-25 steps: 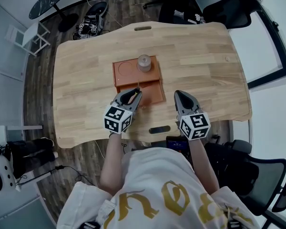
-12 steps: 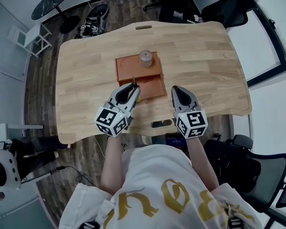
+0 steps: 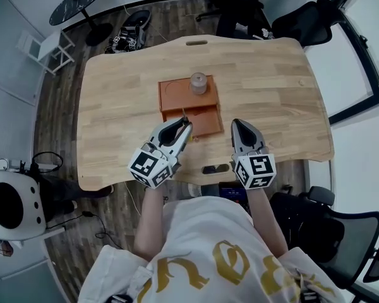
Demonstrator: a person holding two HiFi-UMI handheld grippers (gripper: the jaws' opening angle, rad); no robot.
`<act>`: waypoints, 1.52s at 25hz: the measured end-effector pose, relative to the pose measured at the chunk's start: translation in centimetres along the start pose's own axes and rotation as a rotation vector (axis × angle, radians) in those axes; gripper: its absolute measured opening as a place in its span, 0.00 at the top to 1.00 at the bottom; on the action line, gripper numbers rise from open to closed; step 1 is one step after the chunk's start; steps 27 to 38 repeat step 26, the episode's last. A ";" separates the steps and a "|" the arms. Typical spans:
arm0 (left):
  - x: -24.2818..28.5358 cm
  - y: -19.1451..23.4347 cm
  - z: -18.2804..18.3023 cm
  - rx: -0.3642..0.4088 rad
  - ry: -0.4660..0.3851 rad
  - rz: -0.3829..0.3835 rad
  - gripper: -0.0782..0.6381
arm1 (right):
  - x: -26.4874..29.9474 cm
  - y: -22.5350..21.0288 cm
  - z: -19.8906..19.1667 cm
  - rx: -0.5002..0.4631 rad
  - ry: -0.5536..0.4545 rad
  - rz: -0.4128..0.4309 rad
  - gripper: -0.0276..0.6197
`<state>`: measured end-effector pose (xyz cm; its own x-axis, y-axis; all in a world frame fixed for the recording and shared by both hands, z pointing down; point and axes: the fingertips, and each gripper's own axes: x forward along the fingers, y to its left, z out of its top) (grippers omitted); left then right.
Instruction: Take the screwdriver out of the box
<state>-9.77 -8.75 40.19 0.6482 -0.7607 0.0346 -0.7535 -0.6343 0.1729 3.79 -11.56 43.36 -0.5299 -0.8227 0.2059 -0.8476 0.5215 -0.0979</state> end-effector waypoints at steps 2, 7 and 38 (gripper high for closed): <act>0.1 -0.1 0.0 -0.002 0.000 -0.002 0.78 | 0.1 0.1 -0.2 -0.011 0.008 0.004 0.94; 0.5 0.0 -0.4 -0.013 0.014 -0.002 0.78 | -0.1 0.4 -0.5 -0.004 0.012 0.019 0.94; 2.3 0.4 -1.4 -0.012 0.044 0.007 0.78 | 0.7 -0.1 -1.3 0.001 0.025 0.053 0.94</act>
